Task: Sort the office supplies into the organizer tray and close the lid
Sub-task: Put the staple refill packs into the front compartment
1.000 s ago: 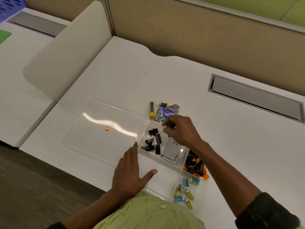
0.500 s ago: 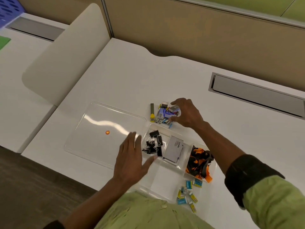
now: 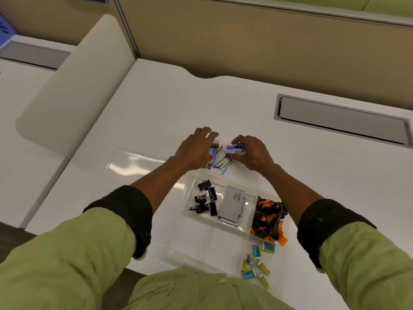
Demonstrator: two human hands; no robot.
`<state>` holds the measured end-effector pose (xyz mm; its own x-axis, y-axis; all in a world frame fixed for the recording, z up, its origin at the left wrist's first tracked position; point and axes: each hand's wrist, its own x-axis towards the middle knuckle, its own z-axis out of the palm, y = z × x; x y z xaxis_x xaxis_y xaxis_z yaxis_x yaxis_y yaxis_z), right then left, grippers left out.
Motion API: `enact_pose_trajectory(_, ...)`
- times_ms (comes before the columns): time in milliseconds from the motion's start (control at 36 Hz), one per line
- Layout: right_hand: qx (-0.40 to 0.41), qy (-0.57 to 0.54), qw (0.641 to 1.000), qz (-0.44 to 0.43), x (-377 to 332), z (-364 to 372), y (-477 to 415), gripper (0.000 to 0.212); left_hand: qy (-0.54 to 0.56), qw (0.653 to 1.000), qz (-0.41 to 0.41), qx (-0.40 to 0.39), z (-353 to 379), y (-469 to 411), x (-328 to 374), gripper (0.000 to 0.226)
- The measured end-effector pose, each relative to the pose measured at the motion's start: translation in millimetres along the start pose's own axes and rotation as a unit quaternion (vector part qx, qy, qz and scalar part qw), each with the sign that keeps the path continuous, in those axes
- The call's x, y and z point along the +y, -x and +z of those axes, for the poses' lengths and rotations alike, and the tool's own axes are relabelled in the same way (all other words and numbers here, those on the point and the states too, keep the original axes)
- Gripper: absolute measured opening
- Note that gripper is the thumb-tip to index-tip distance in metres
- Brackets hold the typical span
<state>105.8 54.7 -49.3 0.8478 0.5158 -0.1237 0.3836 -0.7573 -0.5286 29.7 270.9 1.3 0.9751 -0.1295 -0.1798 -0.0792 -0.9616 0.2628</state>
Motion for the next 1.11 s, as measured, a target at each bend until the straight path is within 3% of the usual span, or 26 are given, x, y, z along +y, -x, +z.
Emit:
enact_pose_trajectory(278,0.178,-0.151,0.970,0.065,-6,-37,69,0.040,0.029,0.998,0.026,-0.046,24,-23,-14,0.072)
enact_pose_trajectory(444,0.164,-0.232,0.950,0.129,-35,-34,178,0.036,0.050,0.997,0.050,-0.045,26,-24,-13,0.045)
enact_pose_trajectory(528,0.149,-0.250,0.946,0.143,-49,-17,230,0.036,0.025,0.997,0.050,-0.056,25,-24,-12,0.052)
enact_pose_trajectory(611,0.118,-0.176,0.969,0.129,-59,1,267,0.040,0.017,0.996,0.053,-0.063,25,-24,-13,0.061)
enact_pose_trajectory(750,0.038,-0.045,0.993,0.104,-80,19,290,0.043,0.007,0.998,0.059,-0.037,28,-24,-12,0.049)
enact_pose_trajectory(944,-0.028,0.054,0.997,0.046,-112,34,281,0.038,0.010,0.997,0.071,-0.013,22,-22,-9,0.046)
enact_pose_trajectory(1111,-0.127,0.163,0.978,-0.009,-122,51,265,0.045,0.053,0.994,0.092,0.036,13,-19,-6,0.046)
